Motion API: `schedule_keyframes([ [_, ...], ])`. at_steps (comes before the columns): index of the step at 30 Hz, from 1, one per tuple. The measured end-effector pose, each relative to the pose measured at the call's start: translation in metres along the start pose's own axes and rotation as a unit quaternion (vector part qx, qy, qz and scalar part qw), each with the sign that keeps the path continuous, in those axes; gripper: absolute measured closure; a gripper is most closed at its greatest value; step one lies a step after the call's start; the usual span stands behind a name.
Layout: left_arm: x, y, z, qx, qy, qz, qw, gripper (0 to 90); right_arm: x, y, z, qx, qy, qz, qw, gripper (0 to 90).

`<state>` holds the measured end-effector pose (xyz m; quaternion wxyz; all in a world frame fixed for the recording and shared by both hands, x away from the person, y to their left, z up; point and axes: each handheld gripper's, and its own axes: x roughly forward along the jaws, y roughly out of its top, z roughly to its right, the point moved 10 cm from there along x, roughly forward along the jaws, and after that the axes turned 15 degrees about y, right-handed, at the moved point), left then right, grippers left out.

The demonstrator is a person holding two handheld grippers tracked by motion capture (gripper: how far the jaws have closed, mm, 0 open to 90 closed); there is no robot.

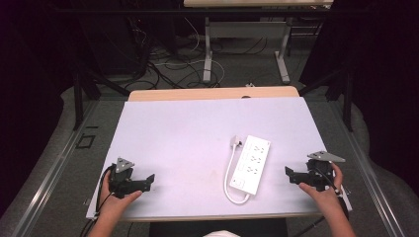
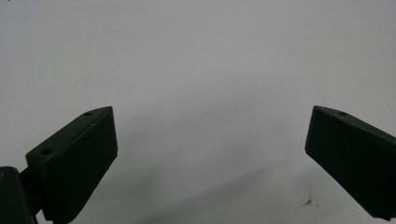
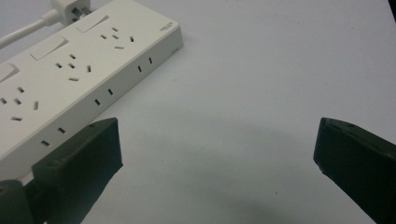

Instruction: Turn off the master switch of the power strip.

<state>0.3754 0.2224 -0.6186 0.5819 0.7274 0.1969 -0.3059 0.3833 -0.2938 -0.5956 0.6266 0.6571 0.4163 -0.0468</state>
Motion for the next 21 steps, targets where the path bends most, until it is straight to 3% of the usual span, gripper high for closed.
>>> schedule_keyframes([
  [5,0.000,0.000,0.000,0.000,0.001,0.001,1.0000,2.8,0.002,0.000,-0.008,-0.013,0.010,-0.009,0.9998,1.3],
  [6,0.001,0.000,0.000,-0.002,0.002,0.004,1.0000,2.8,0.000,-0.001,-0.010,-0.012,0.009,-0.021,0.9997,1.4],
  [8,0.000,0.000,0.000,0.000,0.000,-0.001,1.0000,2.8,0.002,0.001,-0.012,-0.017,0.013,-0.011,0.9997,1.4],
  [21,0.000,-0.001,0.000,-0.001,0.000,-0.002,1.0000,3.3,0.002,0.003,-0.029,-0.035,0.029,-0.024,0.9987,7.1],
])
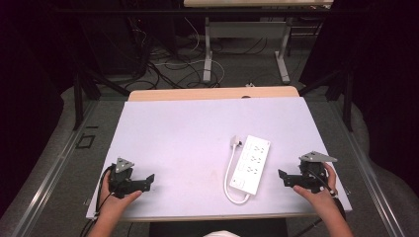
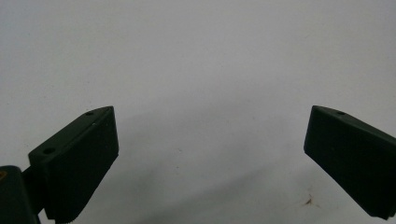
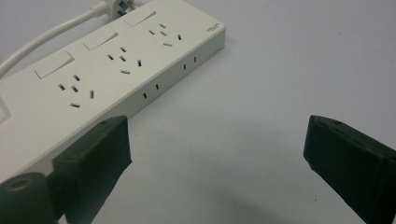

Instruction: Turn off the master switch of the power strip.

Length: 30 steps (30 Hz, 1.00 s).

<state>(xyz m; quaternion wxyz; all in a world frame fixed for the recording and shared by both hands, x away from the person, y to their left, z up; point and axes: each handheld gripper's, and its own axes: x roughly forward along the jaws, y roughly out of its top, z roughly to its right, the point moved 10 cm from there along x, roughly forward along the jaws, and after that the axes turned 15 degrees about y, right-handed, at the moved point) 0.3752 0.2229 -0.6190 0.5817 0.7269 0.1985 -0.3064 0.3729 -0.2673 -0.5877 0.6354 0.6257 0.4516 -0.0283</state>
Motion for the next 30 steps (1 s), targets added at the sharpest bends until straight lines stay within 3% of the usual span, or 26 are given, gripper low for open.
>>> schedule_keyframes([
  [5,0.000,0.000,0.000,0.000,0.001,0.001,1.0000,3.5,0.002,0.000,-0.006,-0.009,0.006,-0.008,0.9999,14.9],
  [17,0.000,0.000,0.000,0.001,0.000,-0.001,1.0000,3.9,0.004,0.002,-0.017,-0.019,0.019,-0.016,0.9995,22.8],
  [23,0.000,-0.001,0.001,0.001,0.000,-0.002,1.0000,4.0,0.004,0.004,-0.021,-0.016,0.021,-0.014,0.9996,24.1],
  [30,0.000,-0.001,0.001,-0.001,0.000,-0.002,1.0000,4.1,0.003,0.006,-0.027,-0.015,0.025,-0.014,0.9995,32.6],
])
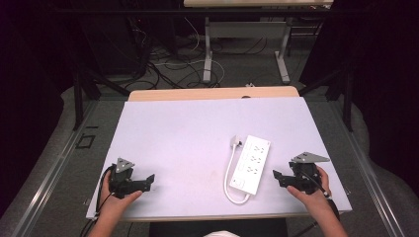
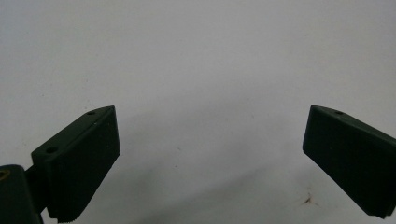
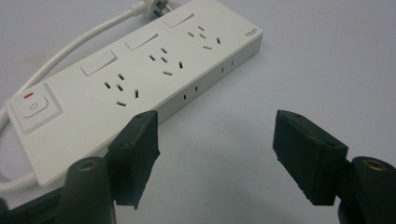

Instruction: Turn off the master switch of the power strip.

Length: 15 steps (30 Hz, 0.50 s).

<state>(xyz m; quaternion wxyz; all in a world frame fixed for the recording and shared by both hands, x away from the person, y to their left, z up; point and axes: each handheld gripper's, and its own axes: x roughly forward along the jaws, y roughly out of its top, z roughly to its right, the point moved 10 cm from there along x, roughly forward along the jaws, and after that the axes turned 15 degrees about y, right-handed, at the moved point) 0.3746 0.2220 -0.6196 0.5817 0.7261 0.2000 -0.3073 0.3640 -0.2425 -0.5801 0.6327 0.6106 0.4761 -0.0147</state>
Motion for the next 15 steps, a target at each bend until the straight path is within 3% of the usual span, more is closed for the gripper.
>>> schedule_keyframes([
  [4,0.001,0.000,0.001,0.001,-0.001,0.002,1.0000,4.1,-0.001,0.003,-0.002,-0.003,0.001,0.006,1.0000,37.2],
  [15,0.000,0.000,0.001,0.001,-0.001,0.001,1.0000,4.3,-0.005,0.011,-0.013,-0.007,0.008,0.024,0.9997,39.2],
])
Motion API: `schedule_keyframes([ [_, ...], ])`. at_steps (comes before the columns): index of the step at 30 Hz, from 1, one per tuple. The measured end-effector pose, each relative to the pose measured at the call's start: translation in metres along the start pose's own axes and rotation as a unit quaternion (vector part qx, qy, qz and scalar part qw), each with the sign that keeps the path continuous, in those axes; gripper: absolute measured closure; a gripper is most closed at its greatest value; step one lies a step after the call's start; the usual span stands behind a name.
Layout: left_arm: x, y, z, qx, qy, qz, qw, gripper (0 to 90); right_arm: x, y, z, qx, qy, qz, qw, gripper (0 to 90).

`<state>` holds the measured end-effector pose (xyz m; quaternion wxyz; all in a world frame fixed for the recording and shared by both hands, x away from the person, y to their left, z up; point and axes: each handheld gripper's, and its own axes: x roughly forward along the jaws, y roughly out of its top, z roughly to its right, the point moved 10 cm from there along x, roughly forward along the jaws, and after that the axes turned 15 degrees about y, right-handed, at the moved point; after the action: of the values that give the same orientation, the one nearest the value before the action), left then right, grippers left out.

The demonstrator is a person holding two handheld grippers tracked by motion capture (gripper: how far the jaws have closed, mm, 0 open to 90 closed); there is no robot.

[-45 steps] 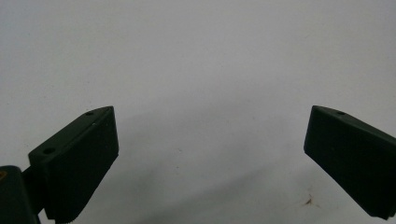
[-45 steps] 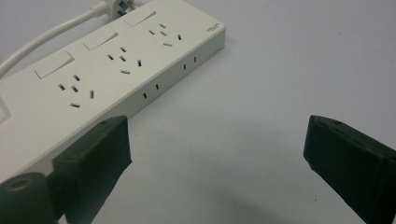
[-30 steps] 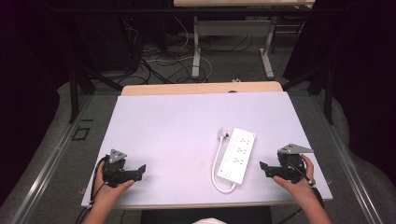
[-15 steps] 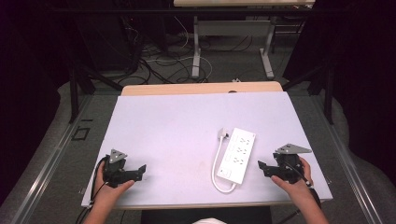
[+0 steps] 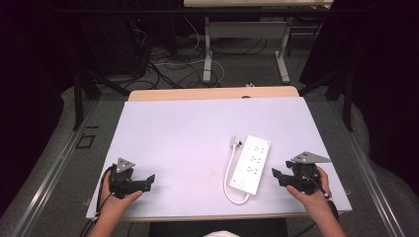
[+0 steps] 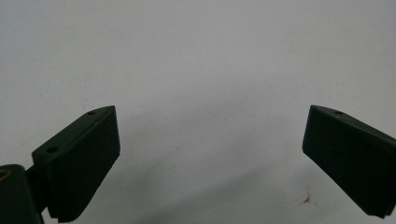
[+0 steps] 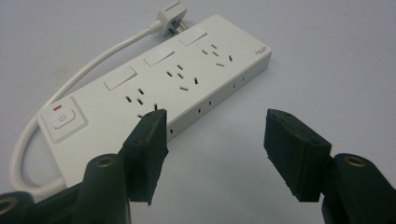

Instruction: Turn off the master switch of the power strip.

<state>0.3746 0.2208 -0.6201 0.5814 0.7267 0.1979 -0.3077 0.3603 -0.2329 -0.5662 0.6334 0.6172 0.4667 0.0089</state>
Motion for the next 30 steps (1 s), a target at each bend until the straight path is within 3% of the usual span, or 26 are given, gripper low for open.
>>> schedule_keyframes([
  [13,0.000,-0.001,0.000,0.007,0.000,-0.004,1.0000,4.8,0.000,0.004,-0.014,-0.007,0.021,0.001,0.9998,53.4],
  [18,0.000,-0.001,0.000,0.007,0.001,-0.003,1.0000,5.1,0.000,0.007,-0.022,-0.017,0.029,0.002,0.9994,68.0],
  [25,0.001,0.000,0.000,0.004,0.002,0.001,1.0000,5.3,0.001,0.010,-0.029,-0.031,0.032,-0.002,0.9990,78.6],
  [30,0.000,0.000,0.000,0.007,0.001,-0.003,1.0000,5.3,0.004,0.014,-0.036,-0.040,0.048,-0.004,0.9980,90.0],
])
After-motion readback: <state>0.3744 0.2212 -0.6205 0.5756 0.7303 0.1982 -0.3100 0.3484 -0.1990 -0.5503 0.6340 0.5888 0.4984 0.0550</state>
